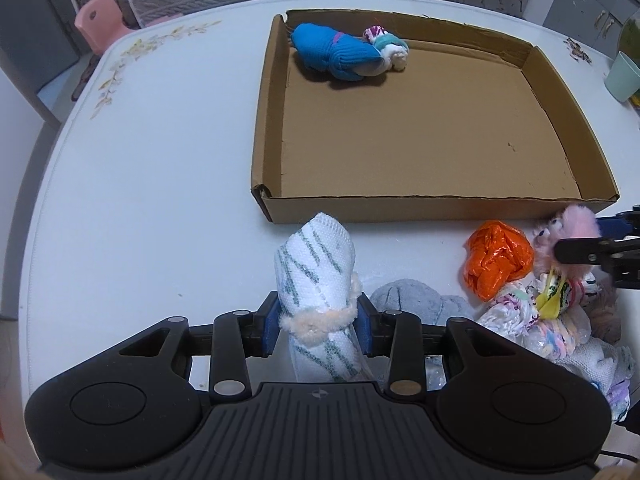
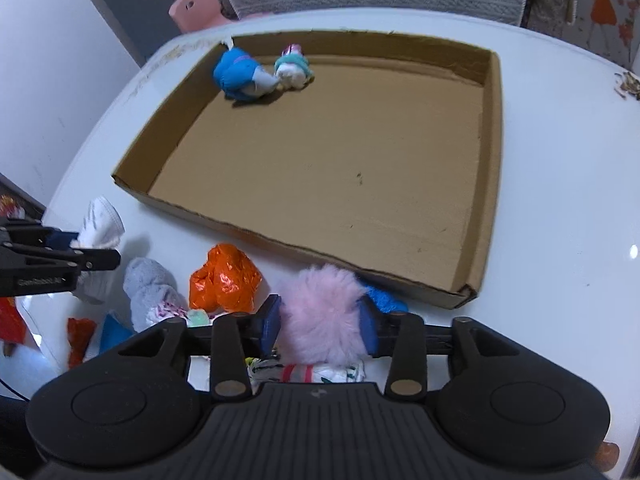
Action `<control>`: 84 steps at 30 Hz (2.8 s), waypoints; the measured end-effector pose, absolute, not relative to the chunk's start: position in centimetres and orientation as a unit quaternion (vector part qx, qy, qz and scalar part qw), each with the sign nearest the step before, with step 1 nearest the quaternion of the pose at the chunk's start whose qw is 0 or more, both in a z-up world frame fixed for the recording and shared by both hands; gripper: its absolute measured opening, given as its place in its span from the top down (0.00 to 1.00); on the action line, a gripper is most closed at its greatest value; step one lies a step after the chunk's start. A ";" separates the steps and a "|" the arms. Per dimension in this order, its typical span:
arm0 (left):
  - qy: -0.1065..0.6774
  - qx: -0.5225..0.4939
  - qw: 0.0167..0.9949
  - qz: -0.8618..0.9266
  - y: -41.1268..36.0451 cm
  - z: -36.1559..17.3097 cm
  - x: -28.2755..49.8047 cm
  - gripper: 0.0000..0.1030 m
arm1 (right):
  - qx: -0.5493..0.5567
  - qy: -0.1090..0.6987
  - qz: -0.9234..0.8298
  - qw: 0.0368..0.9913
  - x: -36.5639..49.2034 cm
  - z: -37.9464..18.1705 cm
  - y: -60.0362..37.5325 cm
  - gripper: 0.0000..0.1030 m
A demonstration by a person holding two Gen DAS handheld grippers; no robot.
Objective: Organize objects
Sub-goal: 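Carry both items into the tray and open both grippers, then move both grippers back to the remaining pile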
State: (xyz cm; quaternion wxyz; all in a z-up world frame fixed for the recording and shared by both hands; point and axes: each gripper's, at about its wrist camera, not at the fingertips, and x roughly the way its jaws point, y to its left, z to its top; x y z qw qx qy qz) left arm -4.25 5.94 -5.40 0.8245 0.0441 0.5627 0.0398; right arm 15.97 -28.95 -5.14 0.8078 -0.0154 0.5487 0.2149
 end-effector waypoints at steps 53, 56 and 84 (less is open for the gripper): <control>0.493 0.179 0.845 -0.107 -3.4 -8.3 18.5 0.54 | -0.332 0.372 0.417 0.760 31.6 -2.8 -23.3 0.75; 0.494 0.178 0.844 -0.113 -3.4 -8.5 18.4 0.50 | -0.314 0.375 0.420 0.764 31.9 -3.0 -23.5 0.71; 0.483 0.143 0.859 -0.091 -3.1 2.1 8.8 0.08 | -0.321 0.372 0.417 0.765 27.0 2.9 -24.2 0.36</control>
